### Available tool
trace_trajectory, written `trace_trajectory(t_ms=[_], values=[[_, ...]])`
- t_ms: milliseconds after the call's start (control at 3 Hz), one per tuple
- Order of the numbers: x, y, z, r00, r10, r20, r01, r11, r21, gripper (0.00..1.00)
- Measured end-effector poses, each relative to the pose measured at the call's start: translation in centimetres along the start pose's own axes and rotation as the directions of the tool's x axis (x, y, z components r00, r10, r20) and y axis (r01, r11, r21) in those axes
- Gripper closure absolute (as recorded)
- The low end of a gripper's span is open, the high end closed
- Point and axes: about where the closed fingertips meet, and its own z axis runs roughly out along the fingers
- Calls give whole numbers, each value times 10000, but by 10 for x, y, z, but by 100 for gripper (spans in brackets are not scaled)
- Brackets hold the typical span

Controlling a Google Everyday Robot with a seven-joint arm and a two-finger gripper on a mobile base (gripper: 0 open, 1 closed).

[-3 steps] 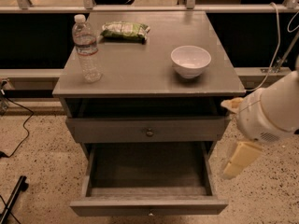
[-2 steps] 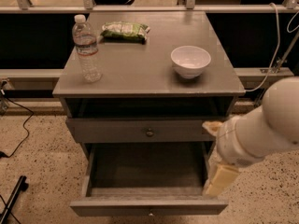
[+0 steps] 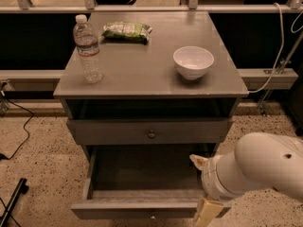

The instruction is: Close middle drawer

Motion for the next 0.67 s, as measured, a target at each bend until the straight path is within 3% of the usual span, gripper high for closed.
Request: trace_trajectory(t_ms=[333,667], values=[[22,-6,8,9958,-631,-662,603,9972,-431,0],[62,-6,19,9784,-1691,-1190,1572,9821,-1036,0]])
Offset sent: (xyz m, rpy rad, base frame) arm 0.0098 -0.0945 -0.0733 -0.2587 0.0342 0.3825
